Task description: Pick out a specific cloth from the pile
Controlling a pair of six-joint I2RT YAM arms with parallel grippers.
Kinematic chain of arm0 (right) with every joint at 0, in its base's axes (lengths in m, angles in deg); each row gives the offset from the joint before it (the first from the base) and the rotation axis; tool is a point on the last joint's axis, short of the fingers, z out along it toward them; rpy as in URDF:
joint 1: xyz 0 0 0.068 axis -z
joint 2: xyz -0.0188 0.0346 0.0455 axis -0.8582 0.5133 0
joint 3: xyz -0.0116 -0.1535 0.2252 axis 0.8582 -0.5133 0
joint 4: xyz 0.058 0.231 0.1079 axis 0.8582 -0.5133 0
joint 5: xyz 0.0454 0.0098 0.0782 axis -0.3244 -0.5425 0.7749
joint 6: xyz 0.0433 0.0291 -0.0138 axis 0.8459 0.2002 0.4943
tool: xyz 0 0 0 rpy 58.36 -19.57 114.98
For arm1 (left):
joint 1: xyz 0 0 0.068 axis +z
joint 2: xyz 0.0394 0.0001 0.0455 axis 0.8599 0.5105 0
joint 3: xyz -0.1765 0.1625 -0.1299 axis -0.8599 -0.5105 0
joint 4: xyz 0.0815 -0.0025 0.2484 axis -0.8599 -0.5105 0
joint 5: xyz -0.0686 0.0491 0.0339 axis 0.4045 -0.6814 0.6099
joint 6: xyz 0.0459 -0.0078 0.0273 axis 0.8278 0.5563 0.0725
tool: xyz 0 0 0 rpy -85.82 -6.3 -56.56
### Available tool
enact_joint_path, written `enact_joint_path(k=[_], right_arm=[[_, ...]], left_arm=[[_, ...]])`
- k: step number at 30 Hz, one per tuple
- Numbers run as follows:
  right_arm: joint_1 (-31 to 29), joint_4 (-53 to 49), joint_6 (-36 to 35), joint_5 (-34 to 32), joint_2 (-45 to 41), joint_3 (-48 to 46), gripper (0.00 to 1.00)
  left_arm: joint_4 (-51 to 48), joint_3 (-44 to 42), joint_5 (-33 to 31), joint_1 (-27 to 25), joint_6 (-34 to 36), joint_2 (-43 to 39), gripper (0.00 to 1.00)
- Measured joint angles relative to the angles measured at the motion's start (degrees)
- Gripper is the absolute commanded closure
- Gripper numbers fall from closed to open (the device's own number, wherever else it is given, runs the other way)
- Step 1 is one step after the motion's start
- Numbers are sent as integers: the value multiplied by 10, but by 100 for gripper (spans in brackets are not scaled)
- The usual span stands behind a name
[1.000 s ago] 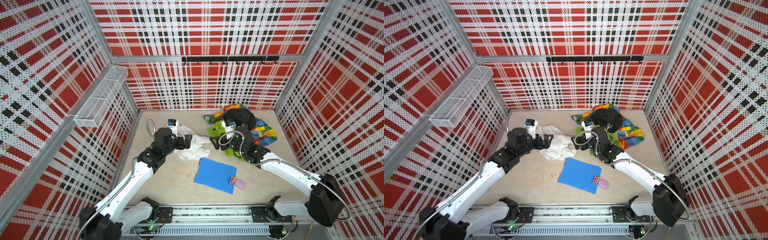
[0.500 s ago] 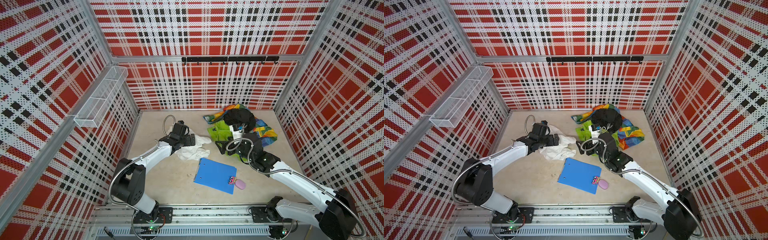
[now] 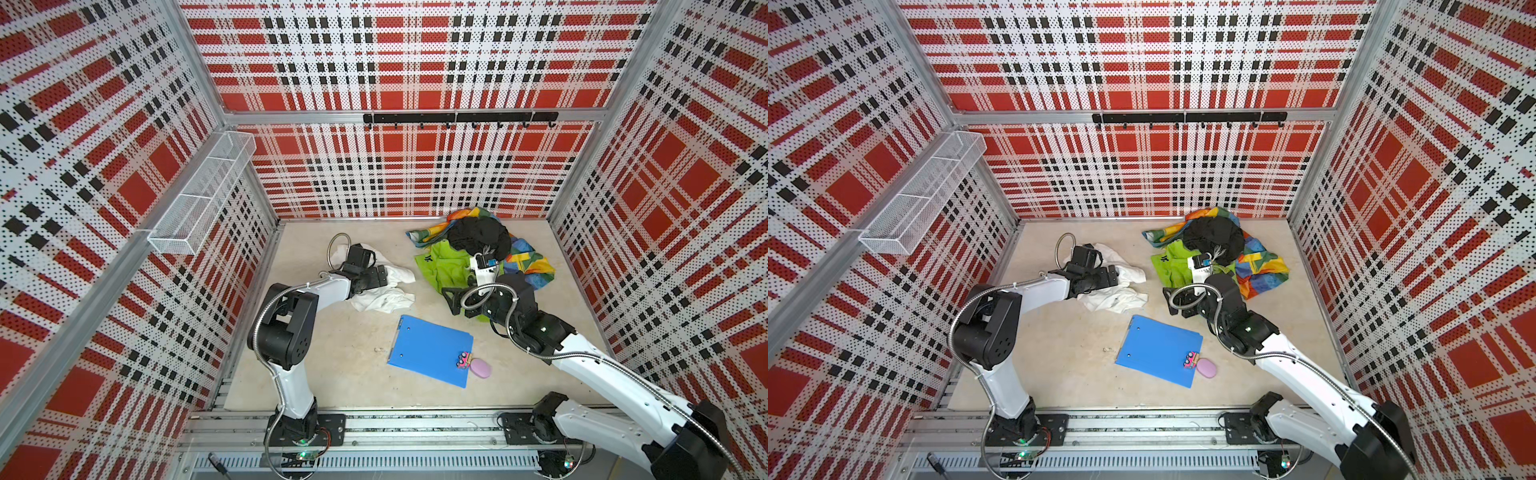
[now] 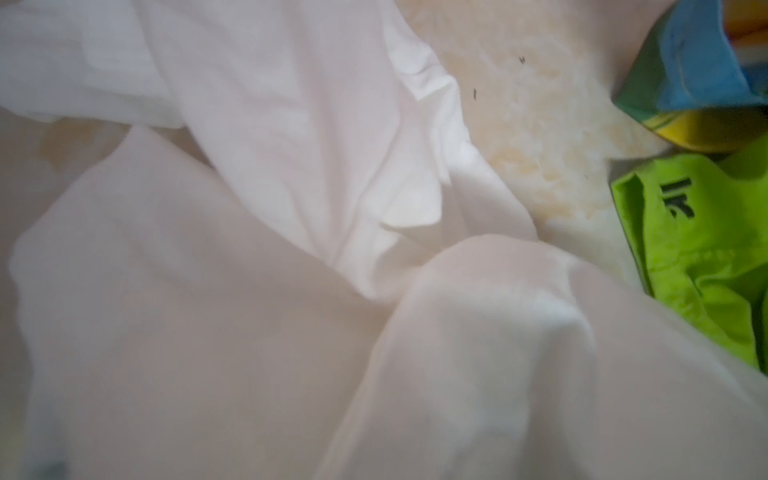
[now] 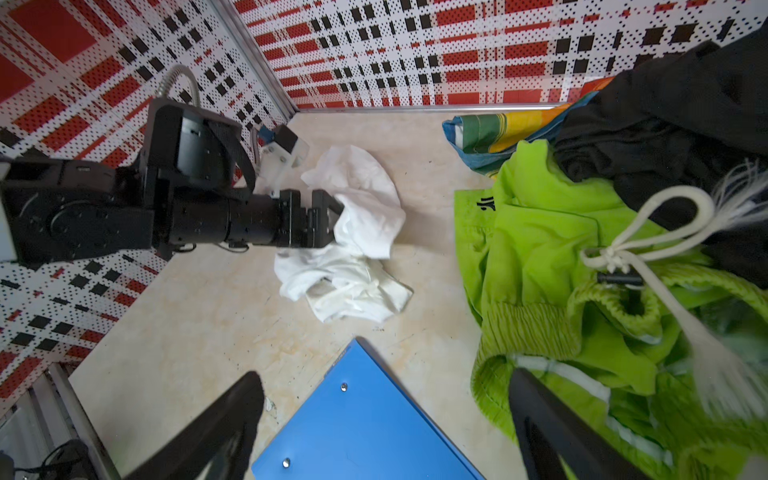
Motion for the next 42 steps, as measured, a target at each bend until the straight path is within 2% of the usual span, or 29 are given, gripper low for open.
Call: enact_joint_path(k=[9, 18, 25, 31, 42], right_arm=[[0, 3, -7, 38, -56, -19, 3], [0, 35, -9, 108, -44, -19, 1], [0, 36, -9, 116, -33, -19, 0], [0, 31, -9, 108, -34, -19, 0], [1, 1, -14, 31, -41, -12, 0]], left_arm=[[43, -1, 6, 43, -7, 11, 1], [56, -11, 16, 55, -8, 5, 1], [49, -27, 23, 57, -9, -26, 1], [23, -30, 34, 59, -9, -106, 1], [-7, -106, 49, 59, 37, -355, 1]])
